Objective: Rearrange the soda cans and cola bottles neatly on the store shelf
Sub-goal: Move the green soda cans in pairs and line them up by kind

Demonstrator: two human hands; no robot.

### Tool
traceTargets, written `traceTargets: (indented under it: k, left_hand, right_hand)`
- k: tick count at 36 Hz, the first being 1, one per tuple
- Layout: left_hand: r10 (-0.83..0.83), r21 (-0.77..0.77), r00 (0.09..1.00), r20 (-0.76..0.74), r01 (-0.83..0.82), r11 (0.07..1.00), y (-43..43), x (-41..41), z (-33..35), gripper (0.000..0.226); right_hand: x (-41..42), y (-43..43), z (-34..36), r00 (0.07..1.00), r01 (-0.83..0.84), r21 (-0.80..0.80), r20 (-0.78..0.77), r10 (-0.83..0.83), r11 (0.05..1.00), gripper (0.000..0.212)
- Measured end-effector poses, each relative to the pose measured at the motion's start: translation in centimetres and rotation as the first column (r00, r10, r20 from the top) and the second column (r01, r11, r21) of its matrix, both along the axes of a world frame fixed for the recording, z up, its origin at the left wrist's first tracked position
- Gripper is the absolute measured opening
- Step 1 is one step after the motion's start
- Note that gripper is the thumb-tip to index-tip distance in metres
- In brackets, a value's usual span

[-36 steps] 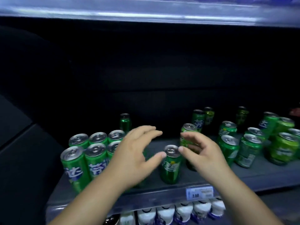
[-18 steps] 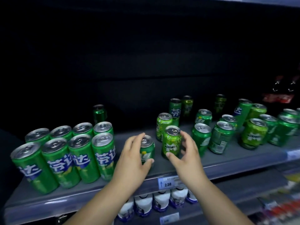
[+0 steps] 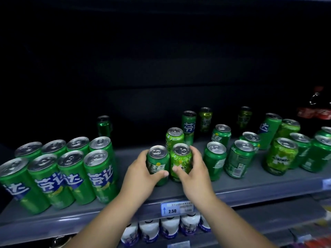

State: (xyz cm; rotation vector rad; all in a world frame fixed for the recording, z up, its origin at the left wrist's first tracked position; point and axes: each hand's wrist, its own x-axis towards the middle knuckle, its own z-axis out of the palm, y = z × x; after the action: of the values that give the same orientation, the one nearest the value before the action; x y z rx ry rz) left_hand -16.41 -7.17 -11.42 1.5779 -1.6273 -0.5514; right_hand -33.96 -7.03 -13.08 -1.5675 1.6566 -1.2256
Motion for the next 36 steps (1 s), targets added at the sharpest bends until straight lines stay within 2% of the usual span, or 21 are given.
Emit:
traceTargets:
  k: [6,11,20,27,31,36]
  left_hand:
    - [-0.011,0.011,1.0,-0.025,0.011,1.0,-1.0,-1.0,0.0,0.074]
    - [-0.015,0.023,0.999,-0.038,0.016,1.0,-2.5,-1.7,0.0,0.075]
    - [-0.035,0.045,0.998,-0.057,0.038,0.998,-5.1,-3.0,0.3,0.072]
    - [-0.047,0.059,0.998,-0.048,0.05,0.997,-7.0,-3.5,0.6,0.078]
    - [-0.026,0.014,1.0,0.006,0.026,1.0,-6.5,-3.3,1.5,0.102]
    - [-0.05,-0.097,0.999,-0.006,0.049,0.994,-5.9,-3.9,3.2,0.094]
  right_hand:
    - [-0.1,-0.7,0.6,0.997,-0.007,0.012,-0.077,0.008,1.0,0.081]
    - [0.4,-2.0,0.8,0.999,0.034,0.06,-0.029,-0.032,0.998,0.082]
    - [0.7,-3.7,1.3,0.994,0.105,0.093,-0.043,-0.101,0.99,0.081]
    - [1.1,-4.5,2.2,0.993,0.094,0.107,0.068,-0.101,0.99,0.09]
    - [1.3,-2.9,3.2,0.995,0.021,0.03,0.094,-0.024,0.999,0.091]
    - [0.8,-0.9,5.4,0.997,-0.025,-0.126,0.066,0.033,0.992,0.073]
